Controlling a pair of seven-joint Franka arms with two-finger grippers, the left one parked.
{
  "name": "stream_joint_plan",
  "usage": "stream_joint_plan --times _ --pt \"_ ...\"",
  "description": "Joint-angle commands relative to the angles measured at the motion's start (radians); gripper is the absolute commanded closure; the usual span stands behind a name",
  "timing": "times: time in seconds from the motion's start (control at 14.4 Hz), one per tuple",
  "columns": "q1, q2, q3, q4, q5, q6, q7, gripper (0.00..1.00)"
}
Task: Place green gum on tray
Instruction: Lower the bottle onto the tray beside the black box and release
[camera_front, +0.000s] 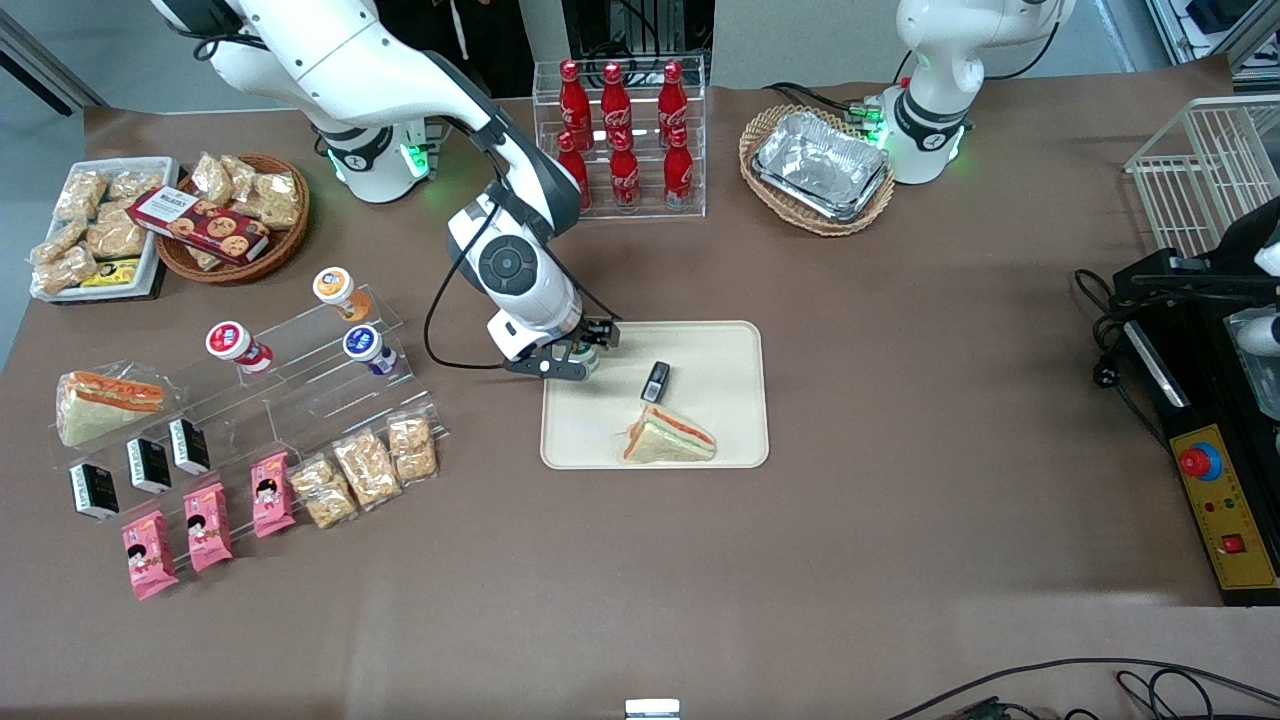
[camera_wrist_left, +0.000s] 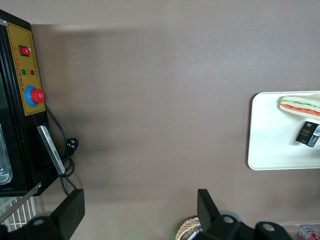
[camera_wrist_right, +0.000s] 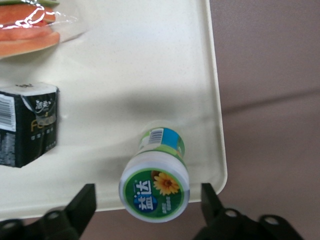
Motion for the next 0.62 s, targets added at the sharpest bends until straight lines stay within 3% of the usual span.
stream_joint_plan --times 0.0,0.28,0.55 --pt "-0.009 -0.017 0.0 0.015 -0.019 -0.001 0.021 0.0" --pt "-0.009 -0.135 -0.068 0.061 -0.019 -0.21 -0.01 0.0" --pt "-0.009 -0.268 -0.173 0.063 -0.017 -0.413 -0.16 0.0"
